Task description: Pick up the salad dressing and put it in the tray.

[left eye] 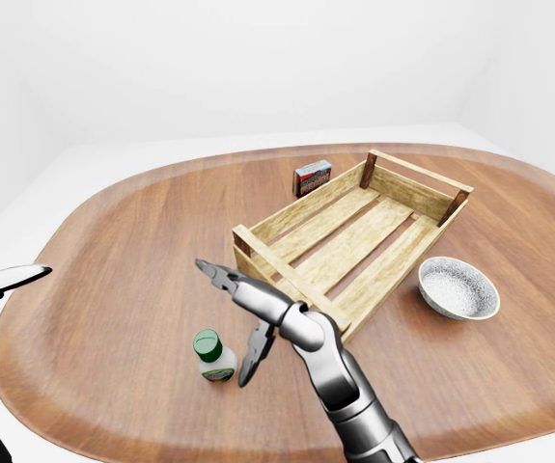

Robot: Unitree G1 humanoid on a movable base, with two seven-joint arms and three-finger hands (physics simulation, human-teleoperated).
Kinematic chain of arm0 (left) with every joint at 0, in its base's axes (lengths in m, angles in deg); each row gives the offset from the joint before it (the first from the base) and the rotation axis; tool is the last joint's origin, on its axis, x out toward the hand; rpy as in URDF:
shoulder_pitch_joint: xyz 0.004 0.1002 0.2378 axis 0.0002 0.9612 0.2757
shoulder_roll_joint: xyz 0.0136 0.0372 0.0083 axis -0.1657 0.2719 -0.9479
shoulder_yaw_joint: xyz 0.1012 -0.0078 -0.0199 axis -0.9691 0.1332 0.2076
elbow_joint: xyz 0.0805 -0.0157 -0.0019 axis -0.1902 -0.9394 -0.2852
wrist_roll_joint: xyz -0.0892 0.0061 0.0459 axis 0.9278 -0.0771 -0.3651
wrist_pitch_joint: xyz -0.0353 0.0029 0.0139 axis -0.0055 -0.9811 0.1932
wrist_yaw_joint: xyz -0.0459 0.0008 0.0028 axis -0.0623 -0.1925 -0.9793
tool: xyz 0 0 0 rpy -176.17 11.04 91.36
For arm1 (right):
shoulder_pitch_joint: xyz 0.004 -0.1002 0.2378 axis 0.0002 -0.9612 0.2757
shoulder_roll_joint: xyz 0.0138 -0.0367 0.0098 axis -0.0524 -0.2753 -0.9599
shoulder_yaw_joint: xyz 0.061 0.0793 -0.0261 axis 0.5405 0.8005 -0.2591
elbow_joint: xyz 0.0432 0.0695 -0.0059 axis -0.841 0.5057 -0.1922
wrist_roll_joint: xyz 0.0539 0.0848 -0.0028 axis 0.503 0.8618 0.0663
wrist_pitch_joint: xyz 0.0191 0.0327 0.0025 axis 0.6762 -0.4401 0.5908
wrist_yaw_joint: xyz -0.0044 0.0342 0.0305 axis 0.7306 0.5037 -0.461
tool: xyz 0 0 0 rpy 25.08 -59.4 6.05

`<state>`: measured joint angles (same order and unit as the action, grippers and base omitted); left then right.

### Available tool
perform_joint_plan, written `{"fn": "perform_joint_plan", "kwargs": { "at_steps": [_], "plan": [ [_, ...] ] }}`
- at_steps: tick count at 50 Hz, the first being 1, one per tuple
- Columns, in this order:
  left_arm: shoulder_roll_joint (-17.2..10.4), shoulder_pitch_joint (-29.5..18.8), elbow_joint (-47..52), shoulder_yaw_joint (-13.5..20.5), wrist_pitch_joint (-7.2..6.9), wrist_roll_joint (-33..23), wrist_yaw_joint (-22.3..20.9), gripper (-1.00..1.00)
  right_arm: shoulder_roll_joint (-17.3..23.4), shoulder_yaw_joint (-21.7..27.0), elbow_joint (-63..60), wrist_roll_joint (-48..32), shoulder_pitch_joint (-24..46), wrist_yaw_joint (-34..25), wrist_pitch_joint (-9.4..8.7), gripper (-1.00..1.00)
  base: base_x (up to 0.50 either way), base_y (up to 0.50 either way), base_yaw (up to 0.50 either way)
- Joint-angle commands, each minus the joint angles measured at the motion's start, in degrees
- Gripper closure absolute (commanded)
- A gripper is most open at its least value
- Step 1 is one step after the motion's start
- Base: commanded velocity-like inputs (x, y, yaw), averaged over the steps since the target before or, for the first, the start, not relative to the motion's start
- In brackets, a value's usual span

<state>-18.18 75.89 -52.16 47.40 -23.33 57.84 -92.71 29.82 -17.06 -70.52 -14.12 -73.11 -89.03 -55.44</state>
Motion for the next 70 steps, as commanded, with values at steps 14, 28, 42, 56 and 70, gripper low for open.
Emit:
{"fn": "perform_joint_plan", "kwargs": {
  "at_steps": [14,28,42,56,70],
  "plan": [
    [0.0,-0.1,-0.2,-0.2,0.00,0.1,0.0,-1.00,-1.4,-1.1,9.3,-1.1,-0.5,-0.3,0.00,-1.00,0.00,0.00,0.00],
    [0.1,-0.1,0.1,-0.4,0.00,0.0,0.0,-1.00,-2.5,4.1,27.7,-0.8,7.3,3.3,4.84,-1.00,0.00,0.00,0.00],
    [0.2,0.0,-0.5,-0.5,0.00,-0.1,-0.3,-1.00,-7.0,3.4,33.7,-2.3,11.0,1.4,6.45,-1.00,0.00,0.00,0.00],
    [0.3,0.3,-0.7,-0.2,0.00,0.1,-0.7,-1.00,-8.6,5.9,47.6,-2.3,18.2,3.4,10.00,-1.00,0.00,0.00,0.00],
    [0.5,0.3,-1.0,-0.5,0.00,0.0,-0.8,-1.00,-8.6,9.4,58.0,-0.3,23.9,4.1,10.00,1.00,0.00,0.00,0.00]
  ]
}}
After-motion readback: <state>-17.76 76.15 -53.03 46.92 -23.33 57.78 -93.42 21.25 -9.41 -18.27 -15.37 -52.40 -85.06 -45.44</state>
